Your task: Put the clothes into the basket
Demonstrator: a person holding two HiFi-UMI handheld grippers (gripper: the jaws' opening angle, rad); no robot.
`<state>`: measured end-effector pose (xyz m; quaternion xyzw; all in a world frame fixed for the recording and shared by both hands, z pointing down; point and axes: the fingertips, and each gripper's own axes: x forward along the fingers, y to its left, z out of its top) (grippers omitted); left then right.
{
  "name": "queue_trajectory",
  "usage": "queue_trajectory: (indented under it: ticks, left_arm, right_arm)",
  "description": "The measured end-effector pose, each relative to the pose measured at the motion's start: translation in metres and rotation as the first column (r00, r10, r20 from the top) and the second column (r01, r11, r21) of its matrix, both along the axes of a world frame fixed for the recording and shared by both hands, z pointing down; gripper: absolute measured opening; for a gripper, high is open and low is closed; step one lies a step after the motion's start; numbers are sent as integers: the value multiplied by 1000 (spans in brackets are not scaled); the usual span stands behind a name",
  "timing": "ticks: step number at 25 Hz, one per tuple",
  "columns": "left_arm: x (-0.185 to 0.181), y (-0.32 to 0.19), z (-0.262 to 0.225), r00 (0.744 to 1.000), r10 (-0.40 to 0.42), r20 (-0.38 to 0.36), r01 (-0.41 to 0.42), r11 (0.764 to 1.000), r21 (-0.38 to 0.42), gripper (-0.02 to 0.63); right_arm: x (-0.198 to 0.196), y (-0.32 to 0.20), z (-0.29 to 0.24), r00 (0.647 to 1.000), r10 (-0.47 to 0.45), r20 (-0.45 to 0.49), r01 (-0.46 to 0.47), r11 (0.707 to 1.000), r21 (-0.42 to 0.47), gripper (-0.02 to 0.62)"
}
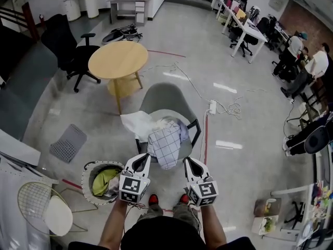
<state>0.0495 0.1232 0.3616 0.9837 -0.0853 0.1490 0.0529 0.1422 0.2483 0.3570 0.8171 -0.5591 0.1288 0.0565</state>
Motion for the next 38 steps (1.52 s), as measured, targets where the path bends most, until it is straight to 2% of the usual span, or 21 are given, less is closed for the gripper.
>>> queue_trajectory:
  ticks: [6, 13, 18, 21, 27, 33, 38]
  left_arm:
    - [10, -13, 19, 1000, -19, 1, 19, 999, -27, 6]
    - [45, -29, 44, 997, -56, 47, 59, 996, -60, 6]
    - [87, -35, 72, 994, -55, 95, 62, 996, -70, 6]
    - [114, -37, 97, 989, -51, 142, 63, 995, -83, 6]
    - [146, -46, 157, 969, -54, 242, 84, 990, -116, 6]
    - [162, -60, 224, 943, -77, 325, 132, 980, -151, 6]
    - [173, -53, 281, 923, -48, 383, 119, 979, -165, 6]
  right_arm:
    - [13, -17, 18, 999, -38, 6, 39, 998, -41, 28]
    - [62, -40, 42, 997, -79, 1, 79, 994, -79, 28]
    - [102, -55, 74, 994, -67, 86, 75, 993, -87, 28]
    - [129, -59, 111, 991, -64, 119, 77, 991, -107, 28]
    - [166, -73, 179, 980, -96, 177, 124, 980, -155, 28]
    - [176, -83, 261, 964, -142, 223, 192, 957, -220, 28]
    - [178, -83, 326, 948, -151, 280, 226, 939, -258, 28]
